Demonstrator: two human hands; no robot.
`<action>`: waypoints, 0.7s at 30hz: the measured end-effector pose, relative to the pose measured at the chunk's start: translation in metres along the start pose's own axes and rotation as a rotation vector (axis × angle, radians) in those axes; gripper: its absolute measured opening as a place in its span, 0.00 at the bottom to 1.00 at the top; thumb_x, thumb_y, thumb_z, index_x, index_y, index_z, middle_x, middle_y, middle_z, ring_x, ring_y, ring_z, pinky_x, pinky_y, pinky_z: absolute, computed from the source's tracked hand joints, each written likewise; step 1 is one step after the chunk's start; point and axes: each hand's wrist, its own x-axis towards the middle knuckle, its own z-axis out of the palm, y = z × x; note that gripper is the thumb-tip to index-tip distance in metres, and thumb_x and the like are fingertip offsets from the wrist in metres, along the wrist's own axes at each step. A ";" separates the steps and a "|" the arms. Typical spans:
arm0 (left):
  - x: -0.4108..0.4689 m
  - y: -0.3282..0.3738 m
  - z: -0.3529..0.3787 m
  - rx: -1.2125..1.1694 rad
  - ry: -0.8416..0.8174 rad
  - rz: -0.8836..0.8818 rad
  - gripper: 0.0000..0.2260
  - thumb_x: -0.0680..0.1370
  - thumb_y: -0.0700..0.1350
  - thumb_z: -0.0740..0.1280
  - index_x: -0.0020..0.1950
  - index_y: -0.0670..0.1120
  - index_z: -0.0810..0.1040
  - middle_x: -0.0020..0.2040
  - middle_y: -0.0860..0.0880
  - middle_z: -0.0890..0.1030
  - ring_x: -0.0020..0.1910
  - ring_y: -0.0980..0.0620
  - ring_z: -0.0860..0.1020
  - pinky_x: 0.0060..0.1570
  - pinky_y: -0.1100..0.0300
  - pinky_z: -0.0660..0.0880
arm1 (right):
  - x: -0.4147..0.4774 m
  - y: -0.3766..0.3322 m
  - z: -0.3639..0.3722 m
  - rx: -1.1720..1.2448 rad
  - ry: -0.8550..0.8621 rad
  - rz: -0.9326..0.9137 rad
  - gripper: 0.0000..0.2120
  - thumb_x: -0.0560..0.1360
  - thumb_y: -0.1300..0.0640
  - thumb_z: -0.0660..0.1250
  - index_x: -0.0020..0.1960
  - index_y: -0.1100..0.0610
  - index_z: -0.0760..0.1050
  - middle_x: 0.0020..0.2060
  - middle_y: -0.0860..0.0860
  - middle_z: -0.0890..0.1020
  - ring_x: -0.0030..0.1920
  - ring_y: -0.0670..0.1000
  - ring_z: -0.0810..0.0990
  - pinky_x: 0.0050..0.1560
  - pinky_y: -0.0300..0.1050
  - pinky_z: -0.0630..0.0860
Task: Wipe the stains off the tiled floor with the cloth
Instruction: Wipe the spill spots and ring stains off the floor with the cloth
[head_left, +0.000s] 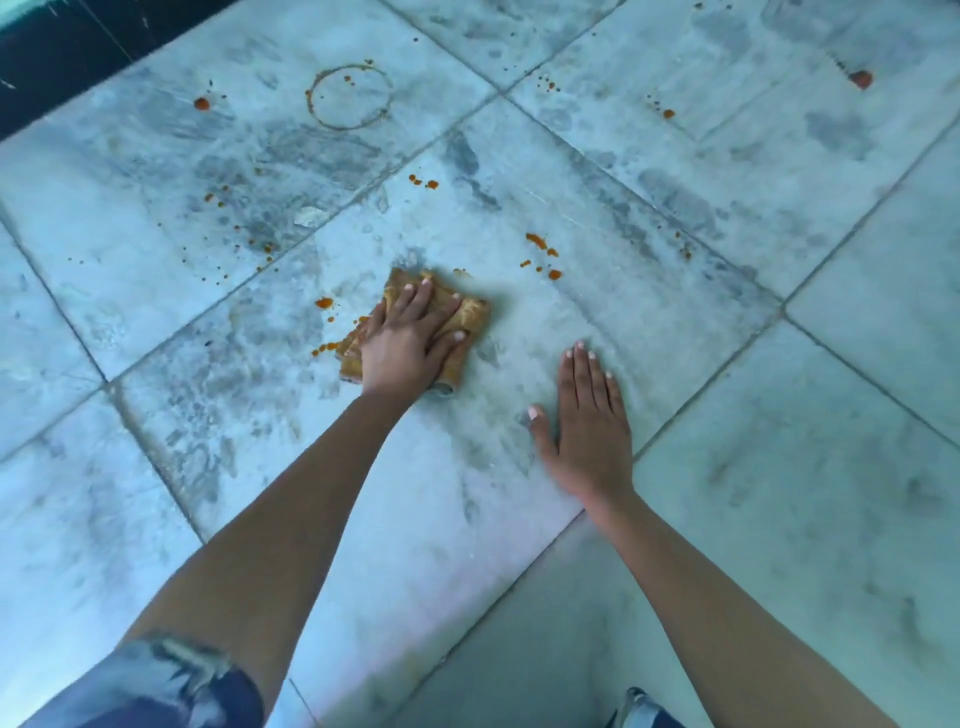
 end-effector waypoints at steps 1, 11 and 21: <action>0.008 0.012 0.003 0.003 -0.023 0.004 0.22 0.79 0.60 0.57 0.71 0.56 0.68 0.75 0.48 0.62 0.75 0.48 0.58 0.72 0.48 0.51 | 0.001 0.000 0.000 -0.001 0.001 0.003 0.34 0.77 0.43 0.50 0.74 0.65 0.58 0.74 0.60 0.60 0.74 0.57 0.60 0.73 0.50 0.53; -0.034 -0.011 -0.001 0.136 -0.093 0.217 0.23 0.79 0.61 0.49 0.74 0.59 0.61 0.76 0.50 0.59 0.75 0.48 0.58 0.72 0.48 0.50 | 0.000 0.001 0.004 -0.003 0.039 -0.015 0.34 0.76 0.44 0.51 0.74 0.65 0.59 0.74 0.60 0.61 0.74 0.57 0.60 0.73 0.51 0.53; -0.063 -0.001 0.009 0.148 -0.140 0.431 0.24 0.78 0.59 0.52 0.73 0.54 0.64 0.74 0.45 0.64 0.72 0.44 0.64 0.71 0.46 0.53 | -0.001 0.003 0.004 -0.011 0.048 -0.026 0.34 0.77 0.44 0.51 0.74 0.65 0.58 0.74 0.61 0.60 0.74 0.57 0.59 0.74 0.51 0.52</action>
